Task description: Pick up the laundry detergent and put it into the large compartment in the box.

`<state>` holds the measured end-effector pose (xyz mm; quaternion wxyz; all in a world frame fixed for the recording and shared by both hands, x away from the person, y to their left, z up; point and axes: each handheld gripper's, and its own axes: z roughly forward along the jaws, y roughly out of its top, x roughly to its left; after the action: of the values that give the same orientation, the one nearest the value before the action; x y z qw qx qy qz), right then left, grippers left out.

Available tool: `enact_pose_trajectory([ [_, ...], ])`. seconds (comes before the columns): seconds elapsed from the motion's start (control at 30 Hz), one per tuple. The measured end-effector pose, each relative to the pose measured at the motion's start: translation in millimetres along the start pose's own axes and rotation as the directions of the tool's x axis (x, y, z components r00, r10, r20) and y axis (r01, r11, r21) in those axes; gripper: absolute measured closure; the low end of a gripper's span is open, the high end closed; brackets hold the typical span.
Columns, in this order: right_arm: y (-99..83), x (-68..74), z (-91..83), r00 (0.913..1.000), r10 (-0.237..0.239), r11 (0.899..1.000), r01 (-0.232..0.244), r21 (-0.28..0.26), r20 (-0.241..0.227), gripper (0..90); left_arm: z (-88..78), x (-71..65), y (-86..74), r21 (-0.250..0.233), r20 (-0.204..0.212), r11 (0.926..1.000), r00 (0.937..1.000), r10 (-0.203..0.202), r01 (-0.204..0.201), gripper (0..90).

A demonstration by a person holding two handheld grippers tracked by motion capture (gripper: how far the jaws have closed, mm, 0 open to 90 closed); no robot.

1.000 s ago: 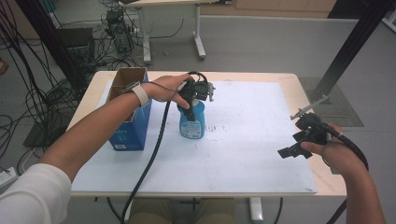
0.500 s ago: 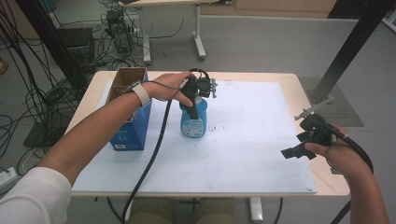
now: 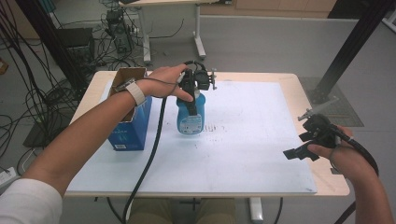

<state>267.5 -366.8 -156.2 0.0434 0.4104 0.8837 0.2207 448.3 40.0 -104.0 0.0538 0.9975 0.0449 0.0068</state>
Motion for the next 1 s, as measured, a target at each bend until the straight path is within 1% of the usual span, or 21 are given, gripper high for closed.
enact_pose_trajectory([
  [0.1, -0.6, 1.3, -1.0, 1.0000, -0.007, 1.000, 0.007, -0.005, -0.001, 6.1, -7.3, -5.4, -0.8, 0.005, -0.003, 0.9996, 0.9996, -0.028, 0.028, 39.7],
  [0.37, -2.4, 5.3, -1.8, 0.9996, -0.028, 0.999, 0.028, -0.020, -0.005, 6.1, -22.4, -18.1, 3.8, 0.020, -0.017, 0.9973, 0.9974, -0.070, 0.070, 39.7],
  [0.47, -2.6, 6.2, -2.3, 0.9994, -0.033, 0.999, 0.033, -0.023, -0.007, 6.1, -29.5, -22.7, 2.9, 0.013, -0.019, 0.9949, 0.9949, -0.099, 0.100, 39.6],
  [0.57, -2.9, 6.6, -2.4, 0.9990, -0.045, 0.999, 0.045, -0.027, -0.009, 6.1, -35.8, -24.4, -1.4, -0.007, -0.017, 0.9897, 0.9896, -0.143, 0.143, 39.6],
  [0.6, -2.9, 6.6, -2.4, 0.9990, -0.045, 0.999, 0.045, -0.027, -0.009, 6.1, -38.4, -25.1, -2.7, -0.010, -0.018, 0.9863, 0.9861, -0.165, 0.165, 39.6],
  [0.73, -1.5, 6.7, -1.6, 0.9985, -0.053, 0.998, 0.052, -0.027, -0.013, 6.1, -45.2, -28.2, -4.2, -0.005, -0.028, 0.9761, 0.9757, -0.217, 0.217, 39.6],
  [0.77, -1.0, 6.7, -1.5, 0.9983, -0.056, 0.998, 0.056, -0.029, -0.014, 6.1, -46.7, -29.2, -4.4, -0.002, -0.028, 0.9710, 0.9706, -0.239, 0.239, 39.6],
  [0.8, 1.0, 6.9, -1.7, 0.9979, -0.062, 0.998, 0.062, -0.030, -0.015, 6.1, -50.4, -28.6, -3.9, 0.013, -0.028, 0.9616, 0.9614, -0.274, 0.274, 39.6],
  [0.83, 1.0, 6.9, -1.7, 0.9979, -0.062, 0.998, 0.062, -0.030, -0.015, 6.1, -50.4, -28.6, -3.9, 0.013, -0.028, 0.9616, 0.9614, -0.274, 0.274, 39.6],
  [0.87, 2.4, 7.1, -1.7, 0.9974, -0.070, 0.997, 0.070, -0.033, -0.016, 6.1, -51.8, -29.0, -4.7, 0.012, -0.029, 0.9561, 0.9558, -0.292, 0.293, 39.6],
  [0.9, 3.5, 7.7, -1.8, 0.9971, -0.075, 0.997, 0.074, -0.036, -0.016, 6.1, -52.7, -28.5, -4.6, 0.017, -0.027, 0.9535, 0.9534, -0.300, 0.301, 39.6],
  [0.93, 4.2, 8.0, -1.9, 0.9970, -0.076, 0.996, 0.076, -0.037, -0.016, 6.1, -54.6, -28.5, -3.8, 0.028, -0.030, 0.9463, 0.9465, -0.321, 0.322, 39.6],
  [0.97, 6.0, 8.7, -2.1, 0.9964, -0.083, 0.996, 0.082, -0.040, -0.018, 6.2, -55.9, -28.5, -3.0, 0.036, -0.032, 0.9410, 0.9415, -0.335, 0.336, 39.6],
  [1.0, 6.9, 8.9, -2.1, 0.9959, -0.089, 0.995, 0.088, -0.043, -0.019, 6.2, -57.6, -28.7, -2.6, 0.043, -0.036, 0.9371, 0.9379, -0.345, 0.346, 39.6],
])
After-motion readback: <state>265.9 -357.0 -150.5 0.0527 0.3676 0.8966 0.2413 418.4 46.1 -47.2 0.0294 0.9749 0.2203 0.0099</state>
